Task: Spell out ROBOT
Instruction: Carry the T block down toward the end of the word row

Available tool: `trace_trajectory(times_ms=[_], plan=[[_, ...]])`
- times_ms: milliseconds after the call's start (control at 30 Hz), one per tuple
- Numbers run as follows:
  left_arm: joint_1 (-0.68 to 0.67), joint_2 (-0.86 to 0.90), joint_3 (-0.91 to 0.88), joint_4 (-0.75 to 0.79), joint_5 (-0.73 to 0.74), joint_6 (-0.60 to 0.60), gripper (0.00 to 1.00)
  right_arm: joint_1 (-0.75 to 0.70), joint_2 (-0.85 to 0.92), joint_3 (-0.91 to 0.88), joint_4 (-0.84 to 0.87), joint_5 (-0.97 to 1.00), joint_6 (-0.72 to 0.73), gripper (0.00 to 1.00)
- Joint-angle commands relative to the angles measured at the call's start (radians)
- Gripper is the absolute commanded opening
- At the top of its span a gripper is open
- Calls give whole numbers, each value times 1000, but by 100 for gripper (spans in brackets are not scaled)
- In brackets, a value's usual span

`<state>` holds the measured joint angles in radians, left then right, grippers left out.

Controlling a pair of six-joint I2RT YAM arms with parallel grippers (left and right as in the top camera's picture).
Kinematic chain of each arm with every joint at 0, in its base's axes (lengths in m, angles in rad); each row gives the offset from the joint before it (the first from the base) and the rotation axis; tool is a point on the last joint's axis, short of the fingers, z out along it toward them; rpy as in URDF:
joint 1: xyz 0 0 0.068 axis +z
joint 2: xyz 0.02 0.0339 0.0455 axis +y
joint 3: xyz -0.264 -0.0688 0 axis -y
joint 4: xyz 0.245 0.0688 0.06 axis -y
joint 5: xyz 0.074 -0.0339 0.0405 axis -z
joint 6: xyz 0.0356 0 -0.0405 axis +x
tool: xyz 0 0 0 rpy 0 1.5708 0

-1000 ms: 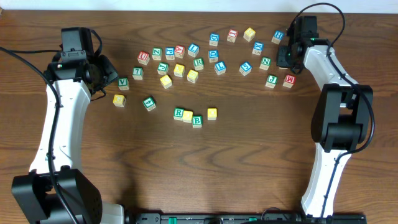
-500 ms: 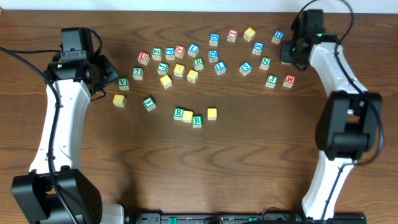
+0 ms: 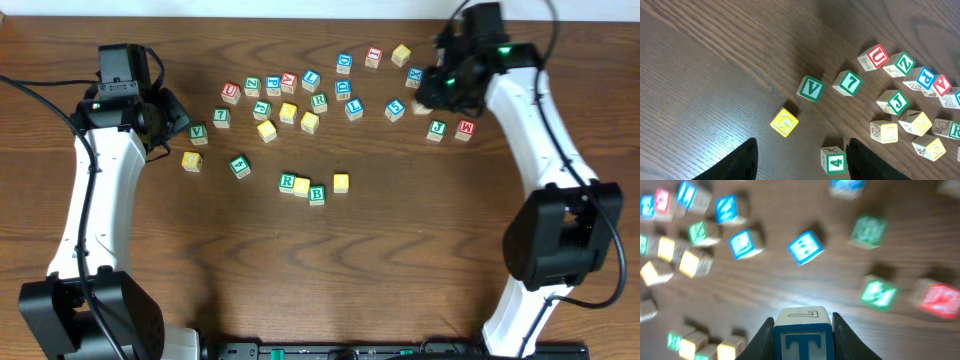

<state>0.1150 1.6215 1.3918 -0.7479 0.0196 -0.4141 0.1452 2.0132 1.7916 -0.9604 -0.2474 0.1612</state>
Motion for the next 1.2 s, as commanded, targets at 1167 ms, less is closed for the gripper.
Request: trace_trajectory(times_ms=[1167], plan=[[0, 11, 0, 1, -12, 14, 56, 235, 166, -169, 84, 327, 235, 21]])
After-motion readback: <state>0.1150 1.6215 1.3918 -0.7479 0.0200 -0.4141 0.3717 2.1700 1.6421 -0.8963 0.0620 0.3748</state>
